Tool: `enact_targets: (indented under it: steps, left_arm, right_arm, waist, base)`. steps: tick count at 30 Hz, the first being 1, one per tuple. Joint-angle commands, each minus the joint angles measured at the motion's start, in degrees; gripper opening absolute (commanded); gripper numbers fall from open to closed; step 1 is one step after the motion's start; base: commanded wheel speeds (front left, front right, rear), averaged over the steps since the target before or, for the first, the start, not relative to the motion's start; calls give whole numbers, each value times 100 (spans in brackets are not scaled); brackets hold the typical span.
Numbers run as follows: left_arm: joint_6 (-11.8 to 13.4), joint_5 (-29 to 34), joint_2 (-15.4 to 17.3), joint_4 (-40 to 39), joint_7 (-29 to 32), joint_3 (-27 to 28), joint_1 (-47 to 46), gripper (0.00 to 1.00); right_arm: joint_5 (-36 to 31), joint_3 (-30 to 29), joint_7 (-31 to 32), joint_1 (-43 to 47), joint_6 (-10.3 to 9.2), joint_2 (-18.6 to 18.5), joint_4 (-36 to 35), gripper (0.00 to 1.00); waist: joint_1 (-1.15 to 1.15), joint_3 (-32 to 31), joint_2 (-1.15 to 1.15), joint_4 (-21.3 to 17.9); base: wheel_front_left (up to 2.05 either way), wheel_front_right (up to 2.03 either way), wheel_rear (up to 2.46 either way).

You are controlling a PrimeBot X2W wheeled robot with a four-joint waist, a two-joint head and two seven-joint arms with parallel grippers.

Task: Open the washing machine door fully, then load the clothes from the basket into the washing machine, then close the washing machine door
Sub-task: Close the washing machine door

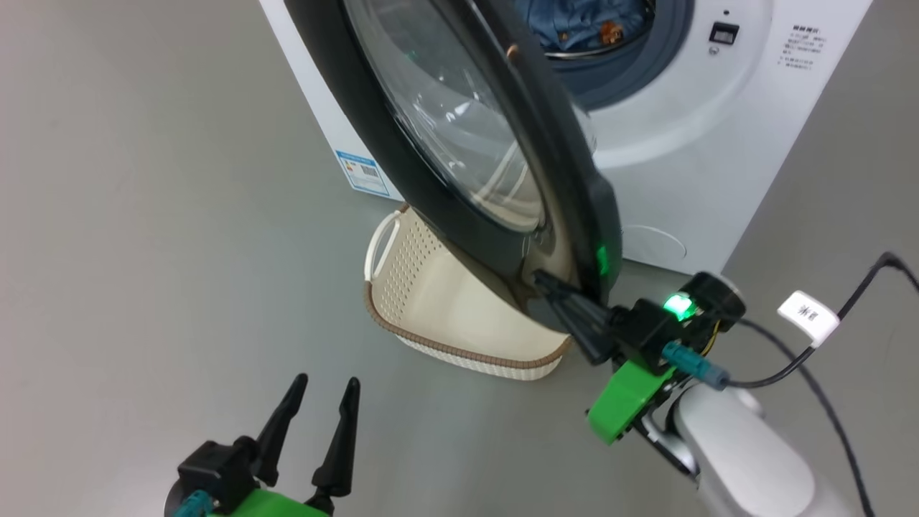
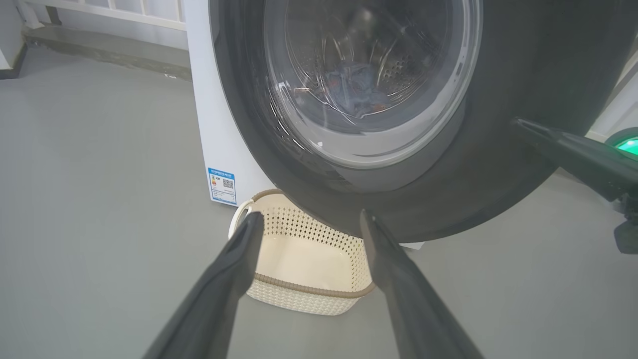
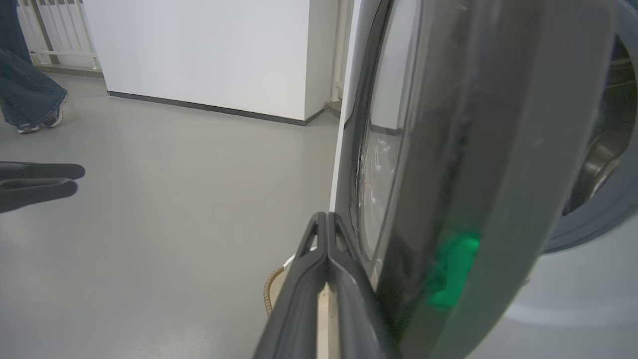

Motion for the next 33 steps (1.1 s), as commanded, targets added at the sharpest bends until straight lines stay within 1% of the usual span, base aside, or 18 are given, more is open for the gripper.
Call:
enact_targets:
  steps: [1,10,15,16,18,27,33]
  left_arm:
    - [-15,-59,50,-114,-77,164,-215,100]
    - [-15,-86,-61,-108,-77,15,-470,100]
    - [-15,-119,-119,-106,-77,-63,-644,100]
    - [-15,-130,-141,-107,-77,-89,-718,100]
    - [-15,-144,-162,-116,-77,-110,-785,100]
    - [-15,-189,-207,-168,-77,-61,-1052,100]
    - [-15,-220,-224,-148,-77,-141,-1124,100]
  right_arm:
    - [-48,13,-33,-159,8,23,-124,0]
    - [-158,-415,119,-550,8,-332,-281,0]
    - [-188,-578,264,-896,8,-629,-376,0]
    - [-188,-625,320,-1063,8,-758,-388,0]
    - [-157,-668,359,-1224,8,-873,-378,0]
    - [-94,-640,464,-1953,8,-1373,-170,0]
    - [-23,-577,494,-2457,8,-1595,50,0]
  waist:
    - [0,112,0,-61]
    - [0,544,0,-198]
    - [0,840,0,-214]
    - [0,961,0,-199]
    - [0,1066,0,-178]
    - [0,1505,0,-34]
    - [0,1708,0,43]
  base:
    - [0,0,0]
    - [0,0,0]
    - [0,0,0]
    - [0,0,0]
    - [0,0,0]
    - [0,0,0]
    - [0,0,0]
